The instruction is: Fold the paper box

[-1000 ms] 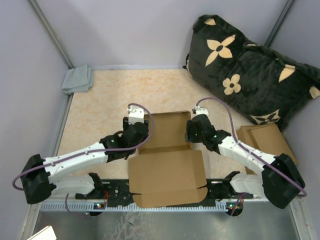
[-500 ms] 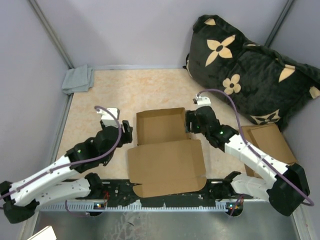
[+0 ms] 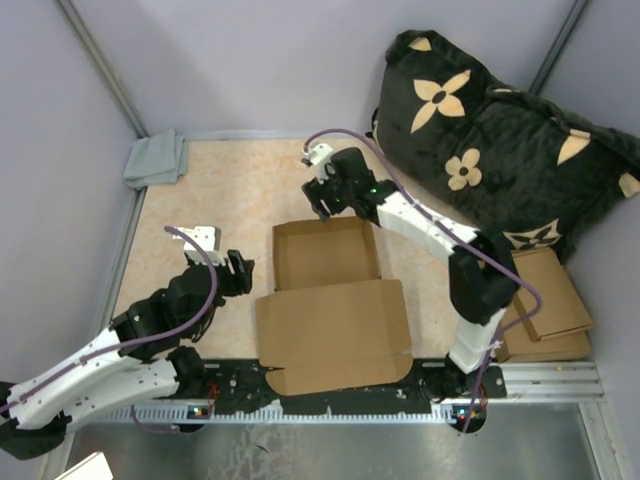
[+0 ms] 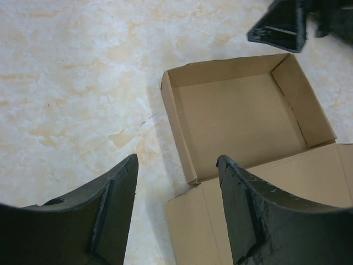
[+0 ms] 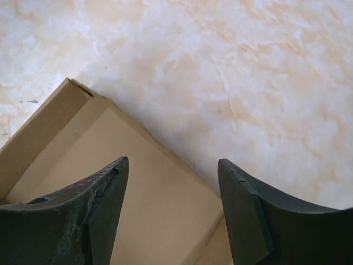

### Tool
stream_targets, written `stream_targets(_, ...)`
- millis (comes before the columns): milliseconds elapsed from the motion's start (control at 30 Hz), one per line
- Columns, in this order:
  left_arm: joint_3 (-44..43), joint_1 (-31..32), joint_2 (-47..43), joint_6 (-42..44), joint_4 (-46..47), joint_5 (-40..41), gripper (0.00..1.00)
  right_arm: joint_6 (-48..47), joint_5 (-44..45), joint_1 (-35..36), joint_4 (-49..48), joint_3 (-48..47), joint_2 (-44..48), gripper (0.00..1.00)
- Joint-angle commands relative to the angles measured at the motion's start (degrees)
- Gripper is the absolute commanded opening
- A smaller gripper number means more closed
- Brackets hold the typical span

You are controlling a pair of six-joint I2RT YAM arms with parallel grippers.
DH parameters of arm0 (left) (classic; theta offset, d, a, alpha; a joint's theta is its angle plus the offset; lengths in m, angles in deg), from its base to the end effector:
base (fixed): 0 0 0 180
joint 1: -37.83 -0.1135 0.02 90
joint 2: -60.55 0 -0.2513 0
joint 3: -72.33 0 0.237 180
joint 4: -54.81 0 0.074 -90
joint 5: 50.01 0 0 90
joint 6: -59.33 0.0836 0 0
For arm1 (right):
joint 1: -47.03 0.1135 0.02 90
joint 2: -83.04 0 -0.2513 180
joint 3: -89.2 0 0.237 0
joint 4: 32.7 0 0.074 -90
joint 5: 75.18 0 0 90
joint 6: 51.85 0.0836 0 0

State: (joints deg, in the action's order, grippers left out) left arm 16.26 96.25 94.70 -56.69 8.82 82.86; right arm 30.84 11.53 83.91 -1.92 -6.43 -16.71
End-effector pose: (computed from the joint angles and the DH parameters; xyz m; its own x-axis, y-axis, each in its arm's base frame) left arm 0.1298 -0.1026 0.2879 -0.3231 -0.0883 -0.9422 0.1750 0.9729 -0.1512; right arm 0.3395 0.2608 0.2541 -0.3729 -0.4386 -0.8177 -0.6899 0.7204 -0.0718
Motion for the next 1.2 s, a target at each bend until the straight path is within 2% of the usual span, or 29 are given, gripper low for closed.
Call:
stream_targets(0, 0.3, 0.1, 0.8, -0.2, -0.9, -1.2, 0.65, -6.9, -7.0, 0.0, 1.1, -8.5, -7.8, 0.66)
stream_targets(167, 0.2, 0.2, 0.8, -0.6, -1.5, -1.1, 0.65, -9.4, -10.7, 0.7, 3.4, -12.4, -13.2, 0.65)
stream_targets(500, 0.4, 0.1, 0.1, -1.2, -1.8, -0.5, 0.65, -9.7, -10.2, 2.2, 5.2, -16.1, -19.1, 0.67)
stream_targets(800, 0.7, 0.1, -0.9, -1.7, -2.0, -0.1, 0.65, -7.2, -4.5, 3.2, 1.6, -16.5, -22.6, 0.67)
stream_targets(967, 0.7, 0.1, -0.9, -1.8, -2.1, -0.2, 0.65, -3.5, 0.7, 3.0, 1.4, -17.0, -23.6, 0.53)
stream_targets(1167, 0.8, 0.1, -0.7, -1.8, -1.7, -0.5, 0.65, 10.9, 8.3, -2.0, 2.5, -14.5, -20.7, 0.22)
